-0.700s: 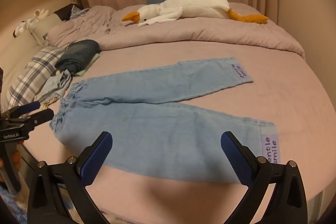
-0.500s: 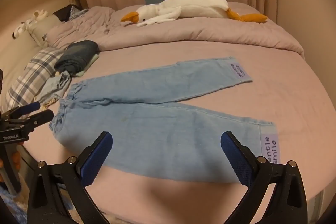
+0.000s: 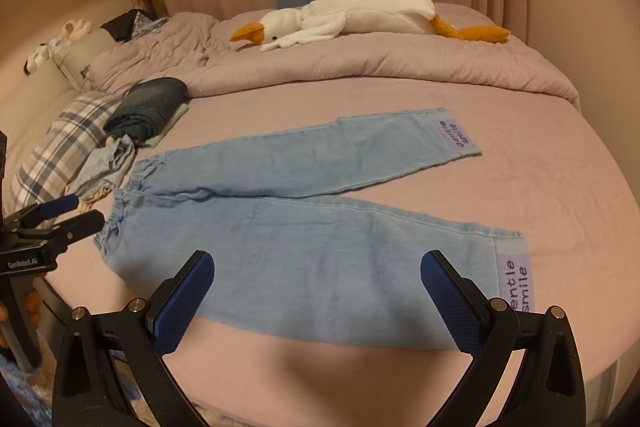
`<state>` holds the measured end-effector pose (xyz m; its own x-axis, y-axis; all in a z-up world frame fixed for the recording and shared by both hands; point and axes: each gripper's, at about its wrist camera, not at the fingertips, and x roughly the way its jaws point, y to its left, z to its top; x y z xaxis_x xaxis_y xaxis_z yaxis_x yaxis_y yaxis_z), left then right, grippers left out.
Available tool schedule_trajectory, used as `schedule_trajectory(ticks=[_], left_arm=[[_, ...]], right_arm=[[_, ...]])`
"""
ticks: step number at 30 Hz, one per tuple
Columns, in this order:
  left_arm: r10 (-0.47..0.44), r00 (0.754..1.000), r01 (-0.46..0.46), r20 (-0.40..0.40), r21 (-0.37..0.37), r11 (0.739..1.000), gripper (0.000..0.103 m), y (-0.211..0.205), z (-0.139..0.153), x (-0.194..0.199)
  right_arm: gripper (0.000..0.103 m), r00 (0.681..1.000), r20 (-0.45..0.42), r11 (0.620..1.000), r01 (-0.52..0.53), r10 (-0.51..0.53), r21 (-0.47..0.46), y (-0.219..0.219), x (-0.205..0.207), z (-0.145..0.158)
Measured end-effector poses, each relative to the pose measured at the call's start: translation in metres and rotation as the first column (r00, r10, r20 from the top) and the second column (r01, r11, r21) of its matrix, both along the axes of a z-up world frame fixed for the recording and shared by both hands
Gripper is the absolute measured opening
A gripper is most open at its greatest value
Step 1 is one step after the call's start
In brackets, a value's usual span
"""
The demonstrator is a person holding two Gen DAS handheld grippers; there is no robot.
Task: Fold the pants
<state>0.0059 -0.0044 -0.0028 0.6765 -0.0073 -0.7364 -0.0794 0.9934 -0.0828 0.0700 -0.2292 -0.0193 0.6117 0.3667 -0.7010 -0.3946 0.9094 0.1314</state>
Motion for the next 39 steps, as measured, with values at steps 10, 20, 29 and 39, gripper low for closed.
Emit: schedule_trajectory(ticks=[10,20,29,39], left_arm=[[-0.001,1.0,0.001,0.001,0.0,1.0,0.103,-0.002,0.0,0.0],[0.031,1.0,-0.031,-0.005,-0.113,0.993,0.103,0.011,-0.011,0.001],[0.3,0.953,-0.294,-0.044,-0.381,0.877,0.102,0.098,-0.071,0.005],[0.537,0.811,-0.585,-0.233,-0.345,0.734,0.101,0.175,-0.118,-0.046]], right_arm=[[0.102,1.0,0.0,1.0,-0.001,0.001,0.0,-0.001,0.0,0.0],[0.102,1.0,0.0,1.0,-0.006,0.006,0.001,-0.002,0.0,-0.001],[0.102,0.988,-0.065,0.989,-0.143,0.14,-0.04,0.041,0.005,-0.047],[0.102,0.822,-0.164,0.822,-0.563,0.546,-0.086,0.13,-0.059,-0.077]])
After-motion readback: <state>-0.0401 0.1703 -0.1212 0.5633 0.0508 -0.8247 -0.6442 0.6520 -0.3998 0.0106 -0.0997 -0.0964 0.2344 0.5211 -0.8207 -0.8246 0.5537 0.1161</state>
